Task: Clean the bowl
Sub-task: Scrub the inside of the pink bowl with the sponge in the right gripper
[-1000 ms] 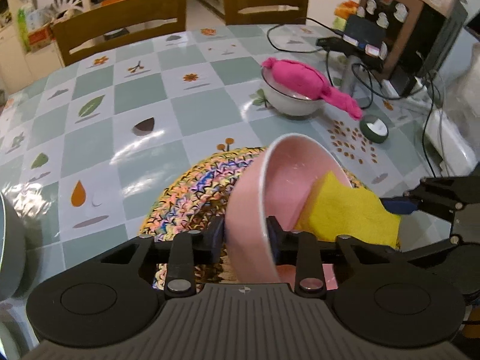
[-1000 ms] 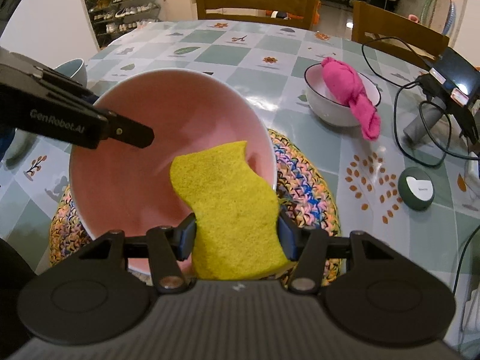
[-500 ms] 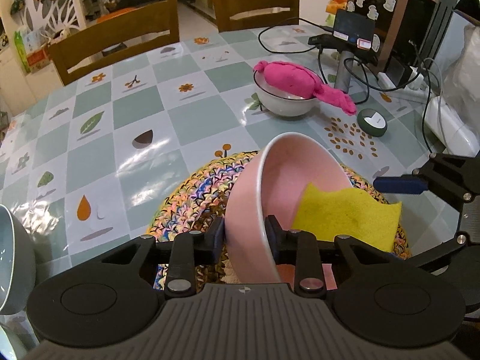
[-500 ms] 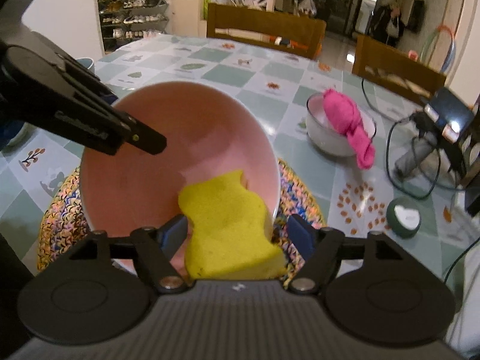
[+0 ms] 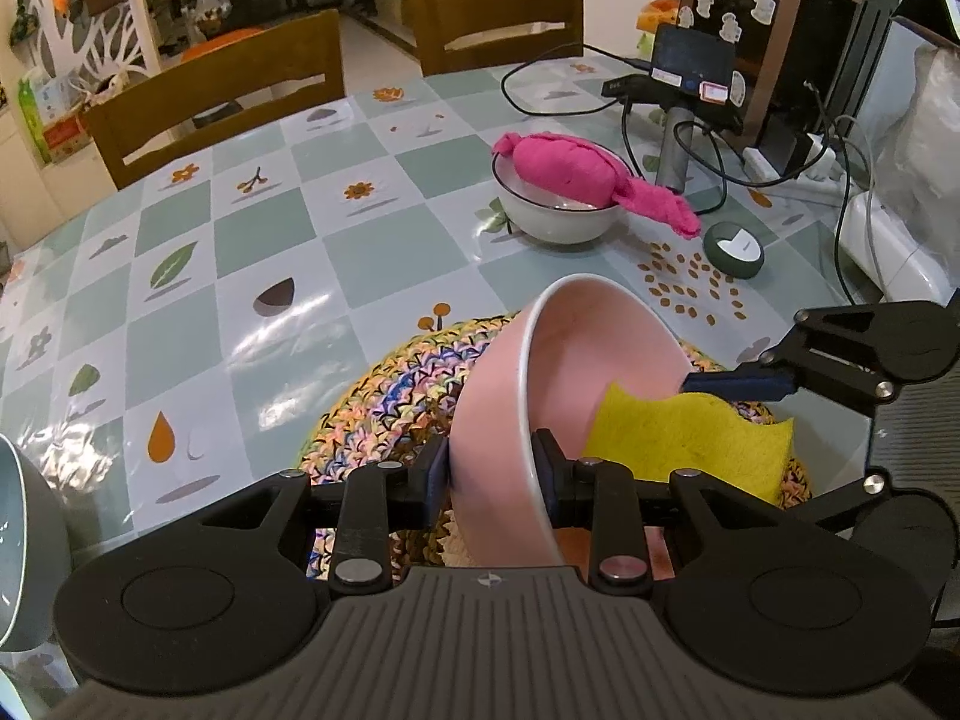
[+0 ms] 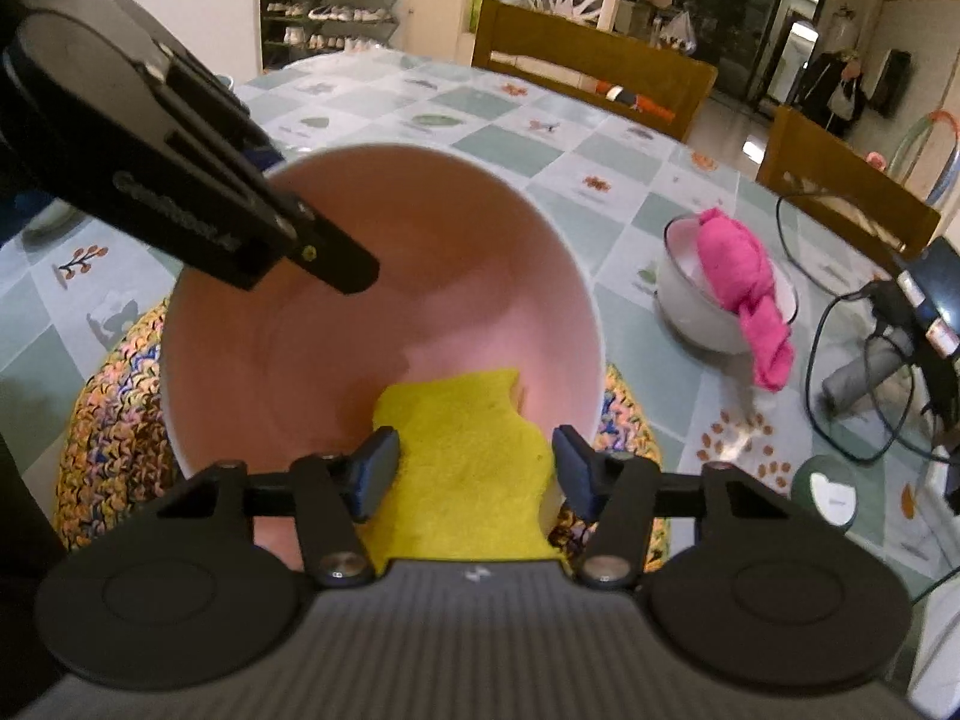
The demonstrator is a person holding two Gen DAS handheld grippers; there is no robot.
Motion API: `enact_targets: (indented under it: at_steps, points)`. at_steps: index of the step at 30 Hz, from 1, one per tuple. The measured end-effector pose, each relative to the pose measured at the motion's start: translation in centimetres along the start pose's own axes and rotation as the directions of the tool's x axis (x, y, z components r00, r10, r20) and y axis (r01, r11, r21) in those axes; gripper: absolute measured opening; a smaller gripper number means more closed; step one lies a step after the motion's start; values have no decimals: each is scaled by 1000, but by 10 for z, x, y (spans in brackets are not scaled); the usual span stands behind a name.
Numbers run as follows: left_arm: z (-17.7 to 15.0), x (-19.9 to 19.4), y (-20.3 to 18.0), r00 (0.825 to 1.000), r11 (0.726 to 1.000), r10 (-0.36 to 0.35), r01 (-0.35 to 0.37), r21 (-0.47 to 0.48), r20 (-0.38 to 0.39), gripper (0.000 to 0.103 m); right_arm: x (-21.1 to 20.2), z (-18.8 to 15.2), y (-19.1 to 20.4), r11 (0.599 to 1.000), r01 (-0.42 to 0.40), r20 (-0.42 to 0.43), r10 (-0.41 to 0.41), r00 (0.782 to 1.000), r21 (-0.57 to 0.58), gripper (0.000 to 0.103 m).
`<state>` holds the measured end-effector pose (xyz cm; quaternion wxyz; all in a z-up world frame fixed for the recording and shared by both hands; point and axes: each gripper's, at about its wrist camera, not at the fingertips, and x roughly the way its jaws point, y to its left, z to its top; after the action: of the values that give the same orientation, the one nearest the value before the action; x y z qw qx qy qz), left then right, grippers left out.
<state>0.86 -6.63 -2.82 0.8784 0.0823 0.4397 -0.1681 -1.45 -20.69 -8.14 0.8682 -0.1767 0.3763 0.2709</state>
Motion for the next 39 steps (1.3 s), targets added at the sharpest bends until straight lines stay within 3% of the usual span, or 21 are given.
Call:
enact_targets:
  at_steps: [21,27,35,39]
  points:
    - [1,3,-8,1000,999,27,-27,30,6,33,4,-6,2,974,-100,-48,112,993,204,51]
    - [1,3,-10,999,999,34,-34,37,6,33,2,-8,6,944,-160,-41,178,983,287,51]
    - [1,2,-15,999,998,38,-38,55,13,34,-8,0,10,871,-280,34,292,956,403,51]
    - [1,2,-16,999,998,38,-39,58,17,34,-9,2,16,891,-254,8,271,963,376,51]
